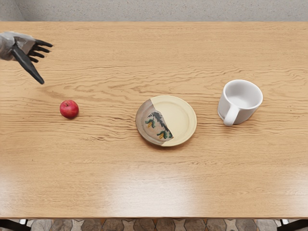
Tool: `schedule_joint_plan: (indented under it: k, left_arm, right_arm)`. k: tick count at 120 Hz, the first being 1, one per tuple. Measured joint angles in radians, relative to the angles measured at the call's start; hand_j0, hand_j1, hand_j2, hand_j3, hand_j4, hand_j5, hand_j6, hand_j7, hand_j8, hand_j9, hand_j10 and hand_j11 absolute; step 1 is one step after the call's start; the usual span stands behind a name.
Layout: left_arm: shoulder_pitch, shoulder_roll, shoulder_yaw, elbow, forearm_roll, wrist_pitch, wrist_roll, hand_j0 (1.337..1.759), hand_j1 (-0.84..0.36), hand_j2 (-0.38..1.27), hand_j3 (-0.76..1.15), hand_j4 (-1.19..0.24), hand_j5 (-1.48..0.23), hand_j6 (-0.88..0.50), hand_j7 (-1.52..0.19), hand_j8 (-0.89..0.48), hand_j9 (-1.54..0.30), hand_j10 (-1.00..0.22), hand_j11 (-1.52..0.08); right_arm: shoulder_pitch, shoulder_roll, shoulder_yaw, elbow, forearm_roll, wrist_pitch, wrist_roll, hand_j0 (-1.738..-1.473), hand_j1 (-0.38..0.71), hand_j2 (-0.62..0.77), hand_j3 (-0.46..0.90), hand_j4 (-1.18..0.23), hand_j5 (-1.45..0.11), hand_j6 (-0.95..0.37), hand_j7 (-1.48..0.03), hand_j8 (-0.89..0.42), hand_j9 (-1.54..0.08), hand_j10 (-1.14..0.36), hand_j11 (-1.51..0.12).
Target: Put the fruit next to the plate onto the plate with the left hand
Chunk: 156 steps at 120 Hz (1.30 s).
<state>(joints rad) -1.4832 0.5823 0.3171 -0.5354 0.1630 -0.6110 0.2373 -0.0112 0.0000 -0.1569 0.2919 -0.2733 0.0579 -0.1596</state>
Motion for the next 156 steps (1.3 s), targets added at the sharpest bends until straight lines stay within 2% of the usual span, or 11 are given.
schedule_joint_plan:
  k: [15,24,33,53,60,76,84,92,104,126,156]
  left_arm:
    - [0.003,-0.001,-0.001,0.000,0.001,0.000,0.000,1.658,0.35,0.00,0.00,0.00,0.00,0.00,0.00,0.00,0.00,0.00,0.00]
    - [0.045,-0.010,-0.003,-0.001,0.002,0.000,0.000,1.658,0.35,0.00,0.00,0.00,0.00,0.00,0.00,0.00,0.00,0.00,0.00]
    - [0.083,-0.067,-0.001,-0.001,0.016,0.005,0.000,1.658,0.35,0.00,0.00,0.00,0.00,0.00,0.00,0.00,0.00,0.00,0.00]
    - [0.084,-0.075,-0.011,-0.011,0.054,0.070,-0.002,1.658,0.35,0.00,0.00,0.00,0.00,0.00,0.00,0.00,0.00,0.00,0.00]
    - [0.081,-0.051,-0.010,-0.093,0.061,0.202,-0.003,1.658,0.35,0.00,0.00,0.00,0.00,-0.01,0.00,0.00,0.00,0.00,0.00]
    - [0.065,0.003,0.025,-0.375,0.079,0.588,-0.003,1.658,0.35,0.00,0.00,-0.01,0.00,-0.01,0.00,-0.01,0.00,0.00,0.00]
    - [0.067,0.030,0.040,-0.492,0.083,0.689,-0.003,1.658,0.35,0.00,0.00,0.00,0.00,0.00,0.00,0.00,0.00,0.00,0.00]
    - [0.075,0.033,0.050,-0.562,0.091,0.744,-0.003,1.658,0.35,0.00,0.00,0.00,0.00,0.00,0.00,0.00,0.00,0.00,0.00]
    - [0.081,0.029,0.071,-0.611,0.097,0.804,-0.003,1.658,0.34,0.00,0.00,-0.01,-0.01,-0.01,-0.01,-0.01,-0.01,-0.01,-0.01]
    - [0.090,0.031,0.108,-0.646,0.100,0.852,-0.003,1.658,0.30,0.01,0.00,-0.04,-0.06,-0.04,-0.06,-0.04,-0.06,-0.04,-0.06]
    - [0.104,0.019,0.134,-0.670,0.130,0.903,-0.007,1.658,0.13,0.04,0.00,-0.19,-0.24,-0.19,-0.24,-0.19,-0.24,-0.19,-0.24]
  right_arm:
    - [-0.002,0.000,0.000,-0.008,0.000,0.001,-0.001,-1.658,-0.32,0.00,0.00,-0.02,-0.03,-0.02,-0.03,-0.02,-0.03,-0.02,-0.03]
    - [-0.002,0.000,0.000,-0.011,0.000,0.000,-0.001,-1.658,-0.32,0.00,0.00,-0.02,-0.03,-0.02,-0.03,-0.02,-0.03,-0.02,-0.03]
    - [-0.002,0.000,0.000,-0.012,0.000,-0.001,-0.001,-1.658,-0.32,0.00,0.00,-0.02,-0.03,-0.02,-0.03,-0.02,-0.03,-0.02,-0.03]
    - [-0.003,0.000,0.000,-0.012,0.000,-0.001,-0.001,-1.658,-0.32,0.00,0.00,-0.02,-0.03,-0.02,-0.03,-0.02,-0.03,-0.02,-0.03]
    - [-0.003,0.000,0.000,-0.013,0.000,-0.001,-0.001,-1.658,-0.32,0.00,0.00,-0.02,-0.03,-0.02,-0.03,-0.02,-0.03,-0.02,-0.03]
    - [-0.003,0.000,0.000,-0.013,0.000,-0.001,-0.001,-1.658,-0.32,0.00,0.00,-0.02,-0.03,-0.02,-0.03,-0.02,-0.03,-0.02,-0.03]
    - [-0.003,0.000,0.000,-0.013,0.000,-0.001,-0.001,-1.658,-0.32,0.00,0.00,-0.02,-0.03,-0.02,-0.03,-0.02,-0.03,-0.02,-0.03]
    - [-0.003,0.000,0.000,-0.013,0.000,-0.001,-0.001,-1.658,-0.32,0.00,0.00,-0.02,-0.03,-0.02,-0.03,-0.02,-0.03,-0.02,-0.03]
    - [-0.003,0.000,0.000,-0.013,0.000,-0.001,-0.001,-1.658,-0.32,0.00,0.00,-0.02,-0.03,-0.02,-0.03,-0.02,-0.03,-0.02,-0.03]
    - [-0.003,0.000,0.000,-0.013,0.000,-0.001,-0.001,-1.658,-0.32,0.00,0.00,-0.02,-0.03,-0.02,-0.03,-0.02,-0.03,-0.02,-0.03]
    - [-0.003,0.000,0.000,-0.013,0.000,-0.001,-0.001,-1.658,-0.32,0.00,0.00,-0.02,-0.03,-0.02,-0.03,-0.02,-0.03,-0.02,-0.03]
